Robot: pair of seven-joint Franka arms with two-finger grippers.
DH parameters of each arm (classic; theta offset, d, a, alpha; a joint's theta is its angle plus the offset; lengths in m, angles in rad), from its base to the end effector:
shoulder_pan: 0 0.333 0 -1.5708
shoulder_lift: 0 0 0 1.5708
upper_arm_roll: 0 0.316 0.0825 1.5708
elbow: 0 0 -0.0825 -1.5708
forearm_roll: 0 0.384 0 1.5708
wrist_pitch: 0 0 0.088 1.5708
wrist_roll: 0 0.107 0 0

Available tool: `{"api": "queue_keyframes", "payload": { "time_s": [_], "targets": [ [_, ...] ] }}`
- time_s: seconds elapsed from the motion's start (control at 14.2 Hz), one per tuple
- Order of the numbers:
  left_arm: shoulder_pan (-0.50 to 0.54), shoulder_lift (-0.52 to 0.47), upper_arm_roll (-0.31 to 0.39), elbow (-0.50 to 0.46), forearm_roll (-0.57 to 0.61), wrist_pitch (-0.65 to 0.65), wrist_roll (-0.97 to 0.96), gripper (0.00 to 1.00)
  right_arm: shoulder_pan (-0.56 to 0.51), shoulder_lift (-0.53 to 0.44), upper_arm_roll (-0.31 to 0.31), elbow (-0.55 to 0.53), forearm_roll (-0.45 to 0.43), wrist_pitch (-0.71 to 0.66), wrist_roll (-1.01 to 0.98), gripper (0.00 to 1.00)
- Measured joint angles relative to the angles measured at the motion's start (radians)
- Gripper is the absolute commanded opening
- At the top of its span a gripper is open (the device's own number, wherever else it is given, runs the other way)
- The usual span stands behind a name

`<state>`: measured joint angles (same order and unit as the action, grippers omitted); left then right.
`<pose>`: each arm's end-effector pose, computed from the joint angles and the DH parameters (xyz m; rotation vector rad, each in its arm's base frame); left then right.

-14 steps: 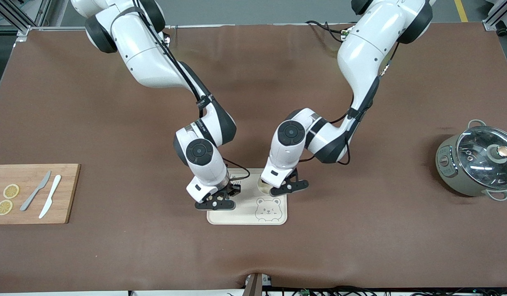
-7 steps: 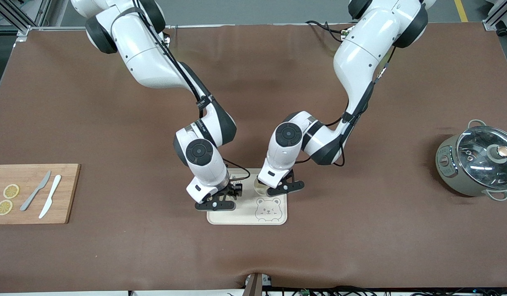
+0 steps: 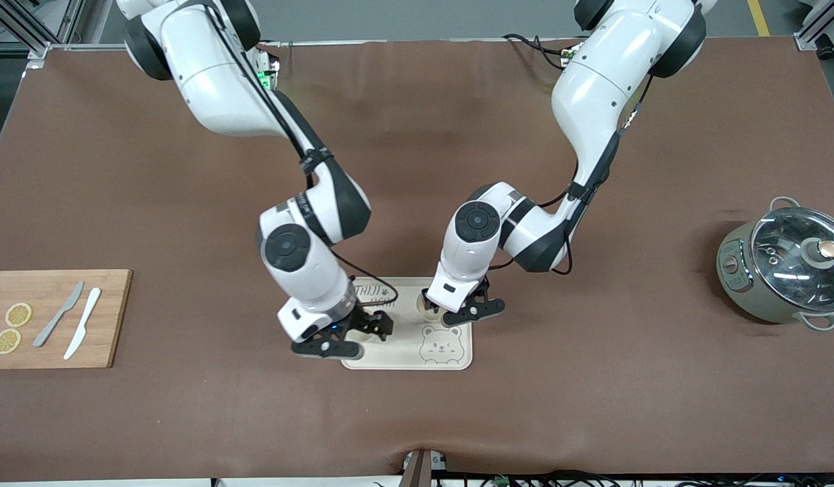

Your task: Place white IKEA cup upright on tray with both arms

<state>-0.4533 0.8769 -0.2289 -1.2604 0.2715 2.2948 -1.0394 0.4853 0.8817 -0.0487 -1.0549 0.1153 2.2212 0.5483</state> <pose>0.6298 -0.4417 0.2542 2.9966 0.4398 0.2375 0.7164 0.3539 0.3325 -2.9231 0.2126 -0.3246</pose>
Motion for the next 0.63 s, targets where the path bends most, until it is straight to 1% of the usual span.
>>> {"api": "queue_keyframes", "payload": {
  "time_s": [0.14,0.28,0.42,0.56,0.63],
  "targets": [
    [0.026,-0.04,-0.001,0.011,-0.007,-0.051,0.0,1.0,-0.06,-0.026,0.0,0.0,0.001,-0.091,-0.019,1.0],
    [0.075,-0.106,-0.005,0.019,-0.036,-0.132,0.057,1.0,-0.113,-0.047,-0.001,0.001,0.001,-0.126,-0.111,1.0],
    [0.129,-0.174,-0.003,0.019,-0.078,-0.209,0.168,1.0,-0.164,-0.082,-0.003,0.002,0.002,-0.177,-0.186,1.0],
    [0.2,-0.212,-0.001,0.017,-0.089,-0.236,0.301,1.0,-0.217,-0.115,-0.006,0.002,0.001,-0.259,-0.212,1.0],
    [0.242,-0.219,-0.001,0.014,-0.091,-0.238,0.377,1.0,-0.244,-0.128,-0.008,0.002,0.001,-0.278,-0.222,1.0]
  ]
}}
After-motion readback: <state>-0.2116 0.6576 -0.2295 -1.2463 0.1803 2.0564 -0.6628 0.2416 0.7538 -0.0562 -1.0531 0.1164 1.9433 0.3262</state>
